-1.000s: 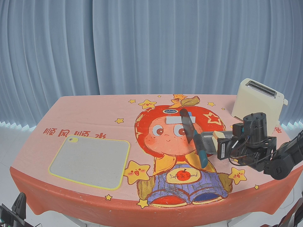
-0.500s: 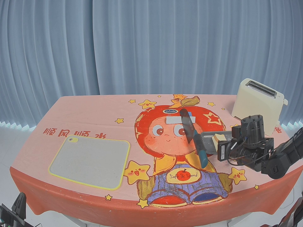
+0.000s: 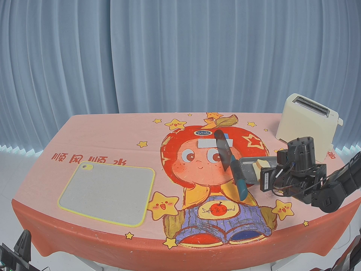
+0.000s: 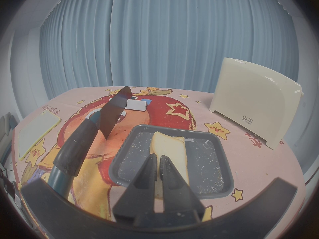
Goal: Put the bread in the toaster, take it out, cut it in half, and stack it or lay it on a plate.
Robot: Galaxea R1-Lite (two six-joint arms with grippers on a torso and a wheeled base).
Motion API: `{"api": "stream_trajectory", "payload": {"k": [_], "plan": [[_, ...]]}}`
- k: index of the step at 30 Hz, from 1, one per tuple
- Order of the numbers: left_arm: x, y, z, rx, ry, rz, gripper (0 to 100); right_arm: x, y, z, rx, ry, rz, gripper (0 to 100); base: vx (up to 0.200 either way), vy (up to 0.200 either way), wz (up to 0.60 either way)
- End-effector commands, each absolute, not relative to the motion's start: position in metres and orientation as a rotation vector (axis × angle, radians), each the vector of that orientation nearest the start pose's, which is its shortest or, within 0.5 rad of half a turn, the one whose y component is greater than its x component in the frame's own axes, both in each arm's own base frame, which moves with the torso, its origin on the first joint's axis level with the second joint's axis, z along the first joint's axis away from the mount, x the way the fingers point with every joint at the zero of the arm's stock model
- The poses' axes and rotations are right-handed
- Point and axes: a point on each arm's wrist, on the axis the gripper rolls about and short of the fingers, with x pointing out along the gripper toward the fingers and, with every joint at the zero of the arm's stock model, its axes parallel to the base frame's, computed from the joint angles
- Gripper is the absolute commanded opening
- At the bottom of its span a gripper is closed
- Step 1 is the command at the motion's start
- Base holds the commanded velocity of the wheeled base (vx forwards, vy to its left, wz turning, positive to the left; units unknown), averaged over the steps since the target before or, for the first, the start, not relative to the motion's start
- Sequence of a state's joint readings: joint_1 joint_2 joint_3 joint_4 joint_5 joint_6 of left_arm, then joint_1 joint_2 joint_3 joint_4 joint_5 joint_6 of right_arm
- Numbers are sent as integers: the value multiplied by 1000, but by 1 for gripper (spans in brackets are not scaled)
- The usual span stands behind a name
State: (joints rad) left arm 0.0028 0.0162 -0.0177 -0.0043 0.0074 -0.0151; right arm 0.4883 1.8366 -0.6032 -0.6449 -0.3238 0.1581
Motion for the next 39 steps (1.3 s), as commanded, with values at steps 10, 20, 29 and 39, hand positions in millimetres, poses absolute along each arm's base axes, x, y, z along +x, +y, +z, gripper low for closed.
{"api": "stream_trajectory", "payload": {"k": [10, 20, 29, 39], "plan": [[-22, 0, 76, -15, 3, 11, 0, 261, 132, 92, -82, 554, 119, 0, 0, 0, 0], [-22, 0, 76, -15, 3, 11, 0, 260, 132, 94, -76, 549, 114, 100, 0, 0, 0], [-22, 0, 76, -15, 3, 11, 0, 259, 133, 97, -74, 537, 118, 100, 0, 0, 0], [-22, 0, 76, -15, 3, 11, 0, 263, 129, 103, -62, 513, 86, 100, 0, 0, 0]]}}
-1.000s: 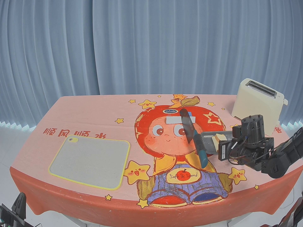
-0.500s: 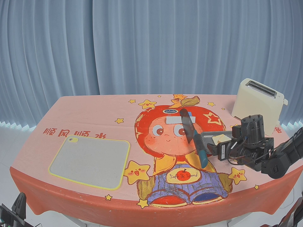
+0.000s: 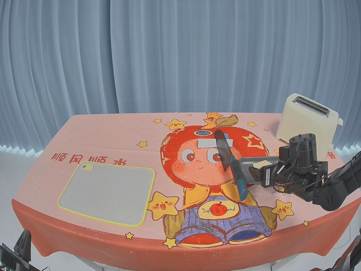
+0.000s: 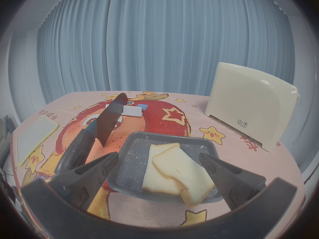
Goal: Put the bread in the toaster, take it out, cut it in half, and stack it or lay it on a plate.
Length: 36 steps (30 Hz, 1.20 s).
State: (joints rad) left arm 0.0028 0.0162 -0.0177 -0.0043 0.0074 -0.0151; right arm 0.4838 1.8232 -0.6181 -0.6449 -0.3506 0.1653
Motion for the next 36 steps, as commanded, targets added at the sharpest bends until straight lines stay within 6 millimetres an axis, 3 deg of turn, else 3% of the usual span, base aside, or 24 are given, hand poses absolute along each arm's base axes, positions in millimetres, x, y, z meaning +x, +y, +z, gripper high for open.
{"api": "stream_trajectory", "payload": {"k": [1, 17, 36], "plan": [[-22, 0, 76, -15, 3, 11, 0, 263, 130, 103, -62, 512, 88, 100, 0, 0, 0], [-22, 0, 76, -15, 3, 12, 0, 262, 128, 121, -28, 432, 89, 100, 0, 0, 0], [-22, 0, 76, -15, 3, 11, 0, 266, 100, 155, 25, 283, 17, 100, 0, 0, 0]]}}
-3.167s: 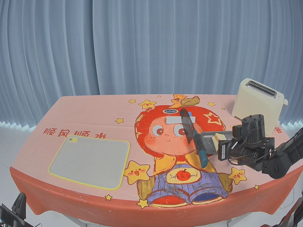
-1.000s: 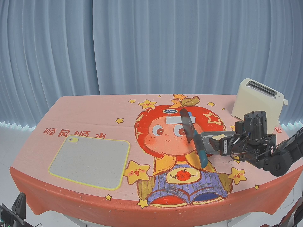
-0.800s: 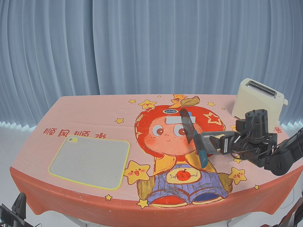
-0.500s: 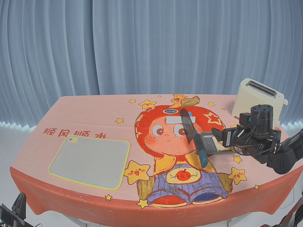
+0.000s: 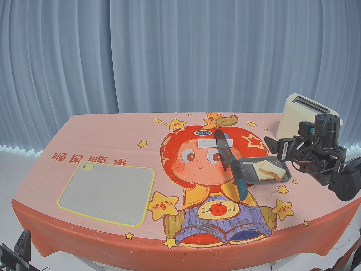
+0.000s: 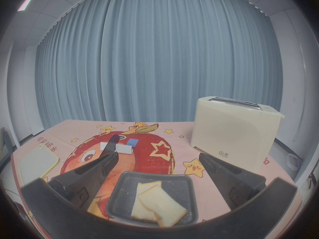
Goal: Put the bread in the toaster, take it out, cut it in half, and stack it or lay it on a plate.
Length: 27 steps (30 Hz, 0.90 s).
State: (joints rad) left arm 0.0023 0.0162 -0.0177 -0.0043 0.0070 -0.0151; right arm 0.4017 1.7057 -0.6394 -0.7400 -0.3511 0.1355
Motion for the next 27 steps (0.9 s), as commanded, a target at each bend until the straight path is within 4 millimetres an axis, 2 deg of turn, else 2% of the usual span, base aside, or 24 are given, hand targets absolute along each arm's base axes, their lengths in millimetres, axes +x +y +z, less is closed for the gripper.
{"api": "stream_trajectory", "payload": {"k": [1, 8, 15, 16, 21, 22, 23, 27], "plan": [[-22, 0, 76, -15, 3, 11, 0, 266, 98, 155, 26, 283, 10, 100, 0, 0, 0], [-22, 0, 76, -15, 3, 11, 0, 267, 92, 154, 33, 289, -16, 100, 0, 0, 0], [-22, 0, 76, -15, 3, 11, 0, 263, 73, 163, 47, 253, -72, 100, 0, 0, 0], [-22, 0, 76, -15, 3, 11, 0, 262, 65, 162, 49, 258, -97, 100, 0, 0, 0], [-22, 0, 76, -15, 3, 11, 0, 258, 52, 156, 51, 269, -151, 100, 0, 0, 0], [-22, 0, 76, -15, 3, 11, 0, 257, 43, 154, 51, 270, -186, 100, 0, 0, 0], [-22, 0, 76, -15, 3, 11, 0, 257, 43, 154, 51, 270, -186, 100, 0, 0, 0], [-22, 0, 76, -15, 3, 11, 0, 258, 22, 155, 47, 249, -258, 100, 0, 0, 0]]}}
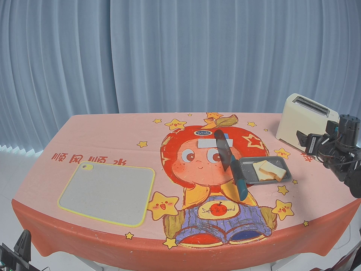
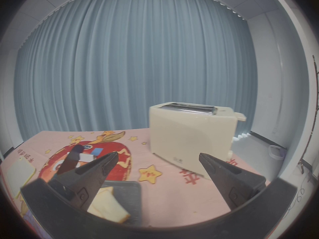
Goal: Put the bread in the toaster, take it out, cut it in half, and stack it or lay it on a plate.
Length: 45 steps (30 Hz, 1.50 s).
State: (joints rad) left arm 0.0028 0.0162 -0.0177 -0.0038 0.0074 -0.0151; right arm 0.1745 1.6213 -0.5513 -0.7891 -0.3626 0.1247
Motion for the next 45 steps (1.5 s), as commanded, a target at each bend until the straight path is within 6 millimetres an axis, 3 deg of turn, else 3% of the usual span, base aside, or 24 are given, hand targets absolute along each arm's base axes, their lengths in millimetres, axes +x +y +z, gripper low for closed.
{"api": "stream_trajectory", "payload": {"k": [1, 9, 24, 33, 45], "plan": [[-22, 0, 76, -15, 3, 11, 0, 258, 19, 155, 42, 248, -270, 100, 0, 0, 0], [-22, 0, 76, -15, 3, 11, 0, 251, 0, 163, 48, 190, -328, 100, 0, 0, 0], [-22, 0, 76, -15, 3, 11, 0, 197, -1, 161, 44, 178, -319, 100, 0, 0, 0], [-22, 0, 76, -15, 3, 11, 0, 138, -3, 161, 57, 101, -295, 100, 0, 0, 0], [-22, 0, 76, -15, 3, 11, 0, 87, -6, 163, 17, -7, -273, 100, 0, 0, 0]]}}
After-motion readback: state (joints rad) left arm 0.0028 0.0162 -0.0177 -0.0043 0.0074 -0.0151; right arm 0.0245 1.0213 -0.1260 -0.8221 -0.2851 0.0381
